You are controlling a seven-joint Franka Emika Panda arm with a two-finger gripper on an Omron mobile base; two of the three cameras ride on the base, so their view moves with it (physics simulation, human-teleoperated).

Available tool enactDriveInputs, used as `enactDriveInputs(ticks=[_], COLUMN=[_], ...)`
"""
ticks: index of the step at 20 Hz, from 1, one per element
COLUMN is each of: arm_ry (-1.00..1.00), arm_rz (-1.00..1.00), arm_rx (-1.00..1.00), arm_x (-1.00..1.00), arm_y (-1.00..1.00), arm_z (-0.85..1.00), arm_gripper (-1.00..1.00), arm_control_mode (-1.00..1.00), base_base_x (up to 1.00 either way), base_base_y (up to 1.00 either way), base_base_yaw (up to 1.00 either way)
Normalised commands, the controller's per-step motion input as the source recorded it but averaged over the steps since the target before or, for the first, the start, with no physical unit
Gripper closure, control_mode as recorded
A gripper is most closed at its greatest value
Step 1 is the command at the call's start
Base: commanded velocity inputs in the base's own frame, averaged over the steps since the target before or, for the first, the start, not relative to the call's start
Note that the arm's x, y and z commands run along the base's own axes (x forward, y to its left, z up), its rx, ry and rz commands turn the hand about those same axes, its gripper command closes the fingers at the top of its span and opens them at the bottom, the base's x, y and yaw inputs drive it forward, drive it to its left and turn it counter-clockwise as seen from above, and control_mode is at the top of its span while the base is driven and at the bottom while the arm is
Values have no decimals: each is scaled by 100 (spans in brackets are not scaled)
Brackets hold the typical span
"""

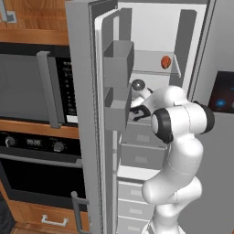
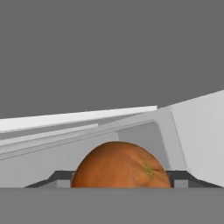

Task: Take the tangerine and sweet potato from the highest rack and move them to the second highest rack where the mango and potato are located, to maximize freezer space. Close the freezer door after rearranging.

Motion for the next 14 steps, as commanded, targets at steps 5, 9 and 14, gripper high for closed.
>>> enactDriveInputs(ticks=[5,9,14], arm_ry=[0,0,-7], arm_rz=[0,0,0], arm_rx=[0,0,3], arm_x=[-1,-23,-65], arm_y=[0,0,0], arm_z=[-51,-23,-6], arm_gripper=[-100,-100,-100], arm_control_mode=[-100,-100,-100], base_base_x=[0,0,0], base_base_y=[0,0,0], base_base_yaw=[0,0,0])
